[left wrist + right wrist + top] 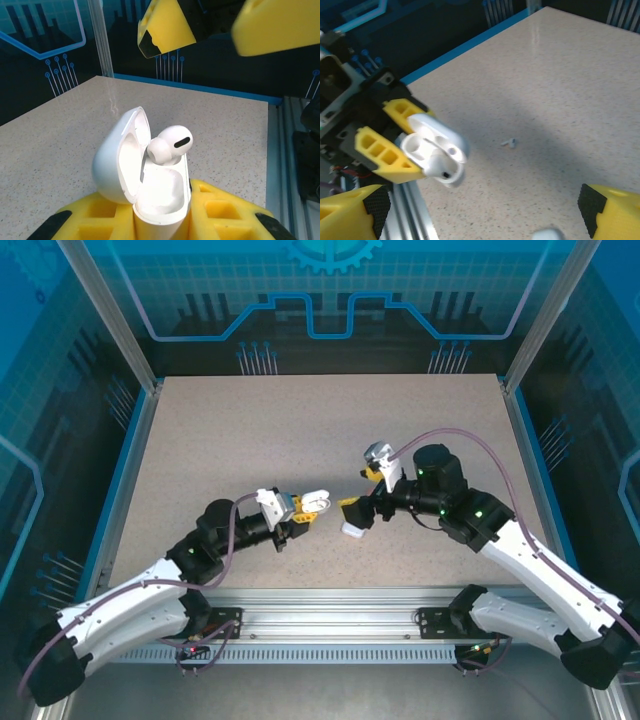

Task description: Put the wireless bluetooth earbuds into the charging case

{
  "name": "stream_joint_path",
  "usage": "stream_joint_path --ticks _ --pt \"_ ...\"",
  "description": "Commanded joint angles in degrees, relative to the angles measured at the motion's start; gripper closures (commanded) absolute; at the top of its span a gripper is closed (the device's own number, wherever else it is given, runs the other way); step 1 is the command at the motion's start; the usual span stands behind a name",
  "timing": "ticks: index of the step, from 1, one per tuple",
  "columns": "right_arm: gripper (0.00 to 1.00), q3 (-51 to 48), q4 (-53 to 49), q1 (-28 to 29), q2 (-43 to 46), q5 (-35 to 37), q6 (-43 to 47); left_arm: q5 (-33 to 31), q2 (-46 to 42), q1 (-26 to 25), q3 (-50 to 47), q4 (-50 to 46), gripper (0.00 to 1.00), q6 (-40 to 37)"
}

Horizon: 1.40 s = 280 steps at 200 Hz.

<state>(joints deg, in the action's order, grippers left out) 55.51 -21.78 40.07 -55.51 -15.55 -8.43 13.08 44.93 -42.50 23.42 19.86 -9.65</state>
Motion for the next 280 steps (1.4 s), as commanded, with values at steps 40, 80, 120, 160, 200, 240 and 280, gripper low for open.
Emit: stream_joint_path --ticks 40,80,120,160,200,240,280 --pt "0.00 2.6 -0.1 4.8 -6.3 2.1 -0.3 -0.4 2.3 -0.3 1.9 3.0 0.93 -2.3" --pt "0.00 3.4 0.7 5.1 -9.4 4.4 -2.1 -0.2 2.2 -0.3 2.0 2.9 0.93 -2.0" --pt "0.00 3.9 0.2 5.1 -10.3 7.2 -3.0 -0.1 2.0 -0.2 1.9 2.9 0.93 -1.9" --pt "0.00 4.1 -1.6 4.5 -10.6 8.7 -3.2 -0.2 1.7 -0.3 1.8 3.1 0.93 -1.6" --pt "0.01 4.1 -2.9 4.2 -10.2 9.9 -2.7 -0.4 1.5 -0.3 1.6 3.1 0.93 -1.6" --pt "0.01 3.6 -3.5 3.3 -9.3 9.8 -2.7 -0.6 1.4 -0.2 1.4 3.1 0.92 -1.7" --pt "0.00 3.2 -3.2 2.4 -7.8 8.0 -2.8 -1.0 1.4 -0.2 1.2 3.1 0.92 -1.7"
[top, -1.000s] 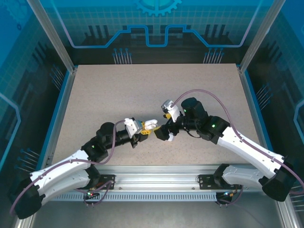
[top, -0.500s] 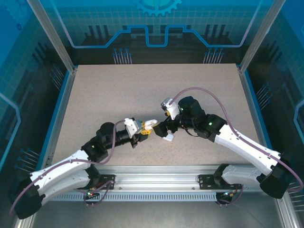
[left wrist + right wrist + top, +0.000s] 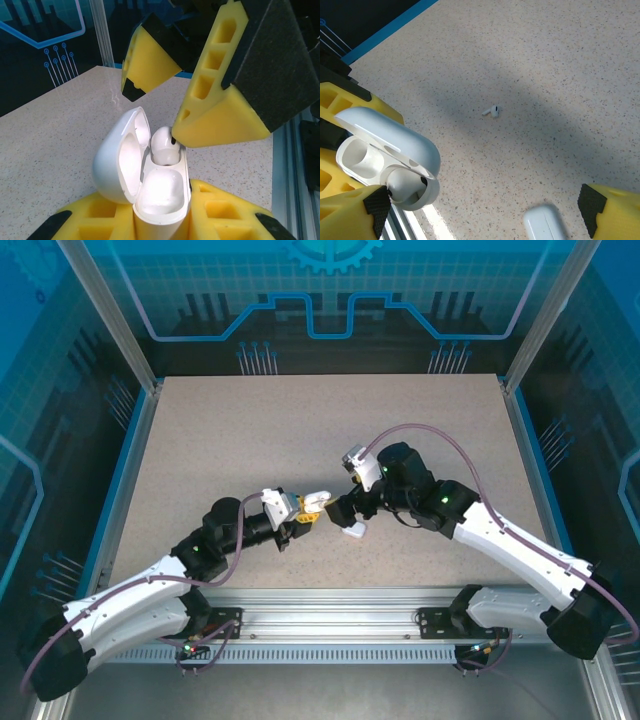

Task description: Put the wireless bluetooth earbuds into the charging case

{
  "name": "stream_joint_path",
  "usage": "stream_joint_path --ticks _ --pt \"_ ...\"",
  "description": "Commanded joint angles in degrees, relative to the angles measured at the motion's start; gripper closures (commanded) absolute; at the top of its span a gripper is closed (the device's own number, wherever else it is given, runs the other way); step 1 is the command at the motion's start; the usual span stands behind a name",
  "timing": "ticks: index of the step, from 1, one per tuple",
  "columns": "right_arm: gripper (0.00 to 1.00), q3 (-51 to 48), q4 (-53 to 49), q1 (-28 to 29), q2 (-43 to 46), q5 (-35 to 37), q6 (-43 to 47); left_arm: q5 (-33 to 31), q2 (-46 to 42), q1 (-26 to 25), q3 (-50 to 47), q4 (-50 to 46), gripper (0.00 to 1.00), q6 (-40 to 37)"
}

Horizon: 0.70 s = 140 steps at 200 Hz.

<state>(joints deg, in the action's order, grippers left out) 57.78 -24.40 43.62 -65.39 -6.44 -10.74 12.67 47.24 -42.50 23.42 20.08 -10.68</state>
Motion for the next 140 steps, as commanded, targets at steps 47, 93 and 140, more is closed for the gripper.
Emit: stream_joint_path --ticks 47,93,140 --pt "0.00 -3.2 4.2 -6.1 7.9 -7.2 -3.5 -1.8 -2.2 -0.2 0.5 2.7 0.92 -0.3" --pt "0.00 -7.1 5.2 -9.2 6.8 -4.7 -9.9 -2.8 -7.6 -0.3 1.2 -0.9 0.92 0.8" --pt "0.20 -3.6 6.5 -7.5 -9.6 -4.0 -17.1 -3.7 -14.6 -0.2 3.5 -7.5 0.92 2.7"
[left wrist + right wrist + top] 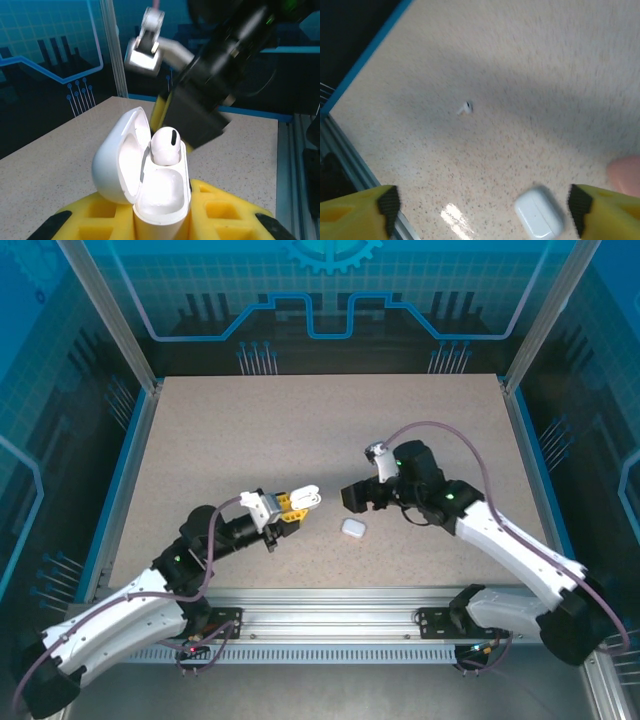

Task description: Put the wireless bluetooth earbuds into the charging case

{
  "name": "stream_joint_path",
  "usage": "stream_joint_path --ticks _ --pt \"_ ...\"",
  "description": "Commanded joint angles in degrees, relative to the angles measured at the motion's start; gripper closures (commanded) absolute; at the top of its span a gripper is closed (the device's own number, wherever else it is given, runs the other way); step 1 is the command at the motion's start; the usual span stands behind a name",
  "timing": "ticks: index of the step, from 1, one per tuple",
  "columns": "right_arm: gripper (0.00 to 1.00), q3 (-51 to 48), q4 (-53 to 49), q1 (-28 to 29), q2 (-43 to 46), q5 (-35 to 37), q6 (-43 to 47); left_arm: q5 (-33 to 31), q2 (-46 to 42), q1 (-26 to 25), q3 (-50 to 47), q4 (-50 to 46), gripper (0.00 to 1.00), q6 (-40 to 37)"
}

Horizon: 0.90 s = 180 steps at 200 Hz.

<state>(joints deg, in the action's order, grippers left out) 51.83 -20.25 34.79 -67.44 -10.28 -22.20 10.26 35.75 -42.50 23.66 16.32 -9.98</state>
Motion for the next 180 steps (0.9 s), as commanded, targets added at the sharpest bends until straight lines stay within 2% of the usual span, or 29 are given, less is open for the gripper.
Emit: stream_joint_path --ticks 1,22,71,110,180 --pt "0.21 2.5 2.5 1.6 -7.9 0.0 -5.7 -1.3 -3.4 -0.3 3.3 -3.9 0.92 2.0" --pt "0.27 5.4 6.2 5.0 -15.5 1.4 -7.5 -1.8 -5.1 -0.2 5.6 -7.9 0.93 3.1" --pt "0.40 13.5 14.5 10.7 -32.2 -0.7 -8.1 0.7 -6.1 -0.2 9.8 -13.2 0.93 4.5" --pt "0.48 20.7 17.5 12.2 -43.9 -2.0 -6.9 1.3 -6.6 -0.3 10.6 -14.2 0.93 5.3" --pt "0.54 31.9 12.6 12.6 -55.1 -0.2 -1.7 1.4 -6.6 -0.2 10.5 -14.5 0.93 6.4"
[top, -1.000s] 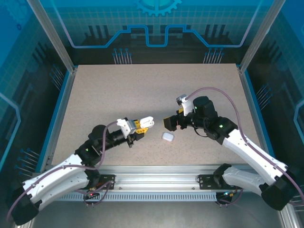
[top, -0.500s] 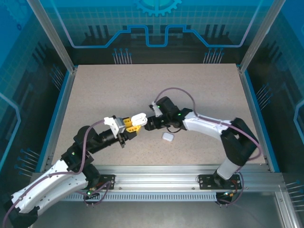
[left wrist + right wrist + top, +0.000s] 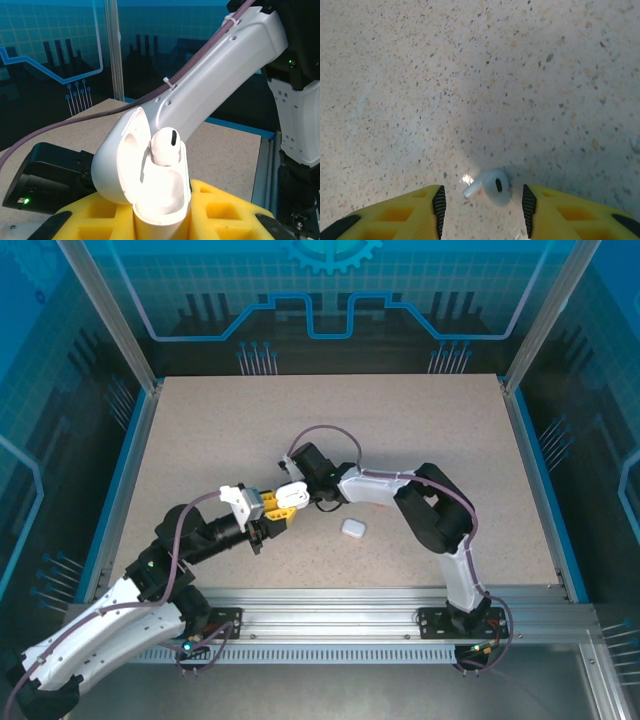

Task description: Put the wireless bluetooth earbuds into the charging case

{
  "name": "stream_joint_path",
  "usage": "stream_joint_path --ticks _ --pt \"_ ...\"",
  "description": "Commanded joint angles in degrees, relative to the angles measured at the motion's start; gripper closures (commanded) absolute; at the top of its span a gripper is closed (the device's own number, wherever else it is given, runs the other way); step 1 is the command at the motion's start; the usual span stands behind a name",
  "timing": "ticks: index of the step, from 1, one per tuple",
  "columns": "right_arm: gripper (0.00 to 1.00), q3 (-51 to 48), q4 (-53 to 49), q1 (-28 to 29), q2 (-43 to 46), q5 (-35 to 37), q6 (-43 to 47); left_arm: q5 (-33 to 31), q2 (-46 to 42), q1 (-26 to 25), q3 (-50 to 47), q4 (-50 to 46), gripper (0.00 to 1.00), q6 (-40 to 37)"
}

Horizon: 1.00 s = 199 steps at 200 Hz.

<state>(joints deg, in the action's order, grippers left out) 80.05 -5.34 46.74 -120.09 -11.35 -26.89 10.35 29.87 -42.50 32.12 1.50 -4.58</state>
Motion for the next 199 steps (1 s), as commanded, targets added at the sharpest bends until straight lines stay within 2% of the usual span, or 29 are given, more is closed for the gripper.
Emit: stream_joint_path --ticks 1,68,199 --pt "0.54 3.8 -2.4 0.7 -2.6 0.8 3.1 1.3 -0.7 -0.2 2.1 0.4 0.93 1.0" --pt "0.59 8.3 -6.6 1.2 -7.7 -0.5 4.8 1.4 0.2 -0.2 2.2 0.8 0.93 1.1" --pt "0.65 5.6 -9.7 2.5 -4.8 -0.5 6.3 1.1 1.0 -0.2 1.9 0.5 0.93 1.1"
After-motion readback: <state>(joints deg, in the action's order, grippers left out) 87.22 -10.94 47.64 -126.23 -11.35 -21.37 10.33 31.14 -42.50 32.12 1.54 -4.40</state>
